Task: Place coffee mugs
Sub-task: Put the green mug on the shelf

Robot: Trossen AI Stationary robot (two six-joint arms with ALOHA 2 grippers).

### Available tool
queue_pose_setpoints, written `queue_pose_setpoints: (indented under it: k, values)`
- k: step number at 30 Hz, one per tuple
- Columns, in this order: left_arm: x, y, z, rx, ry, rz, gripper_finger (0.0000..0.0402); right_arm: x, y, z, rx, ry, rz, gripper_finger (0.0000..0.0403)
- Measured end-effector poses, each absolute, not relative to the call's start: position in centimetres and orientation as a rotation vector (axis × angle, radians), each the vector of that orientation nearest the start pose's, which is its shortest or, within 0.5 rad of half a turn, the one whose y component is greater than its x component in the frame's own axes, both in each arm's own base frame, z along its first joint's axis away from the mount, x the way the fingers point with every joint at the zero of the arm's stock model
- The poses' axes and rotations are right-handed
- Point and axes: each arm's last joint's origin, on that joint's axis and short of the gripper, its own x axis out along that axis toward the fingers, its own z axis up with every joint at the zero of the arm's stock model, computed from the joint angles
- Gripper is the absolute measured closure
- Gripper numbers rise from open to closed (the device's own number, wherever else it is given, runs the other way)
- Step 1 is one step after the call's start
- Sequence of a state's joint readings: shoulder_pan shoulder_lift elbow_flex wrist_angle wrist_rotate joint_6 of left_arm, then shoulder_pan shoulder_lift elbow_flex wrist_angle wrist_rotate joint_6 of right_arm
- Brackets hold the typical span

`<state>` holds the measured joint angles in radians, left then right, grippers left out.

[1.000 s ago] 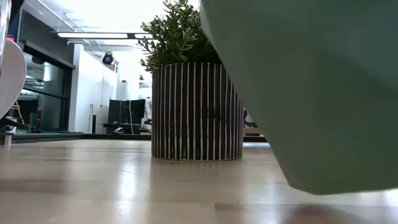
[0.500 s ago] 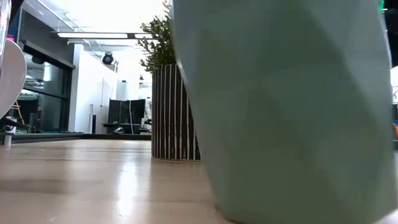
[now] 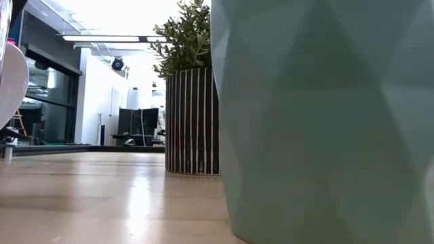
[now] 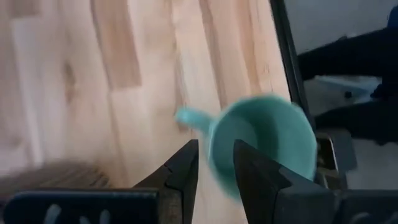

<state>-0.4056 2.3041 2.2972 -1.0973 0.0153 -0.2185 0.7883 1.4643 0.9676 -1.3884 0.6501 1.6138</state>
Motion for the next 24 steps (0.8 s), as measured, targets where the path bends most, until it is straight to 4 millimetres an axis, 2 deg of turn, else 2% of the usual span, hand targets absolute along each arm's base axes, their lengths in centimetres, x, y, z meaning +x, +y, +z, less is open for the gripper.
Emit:
queue_pose_setpoints:
  k: [3, 10, 18, 24]
  values:
    - [43.5, -19.8, 28.2, 0.02, 1.167, -0.246, 0.0311, 15.9, 13.5, 21.6, 0.121, 0.973, -0.885, 0.0299]
    - [41.0, -23.5, 27.4, 0.006, 1.263, -0.252, 0.0331, 15.9, 13.5, 21.6, 0.1, 0.984, -0.875, 0.0299]
    - [39.9, -26.2, 25.1, -0.033, 1.286, -0.251, 0.0358, 15.6, 13.2, 21.7, 0.099, 0.98, -0.926, 0.0299]
    - [40.4, -26.5, 22.7, -0.05, 1.27, -0.275, 0.0366, 15.4, 13.2, 21.7, 0.106, 1.008, -0.933, 0.0299]
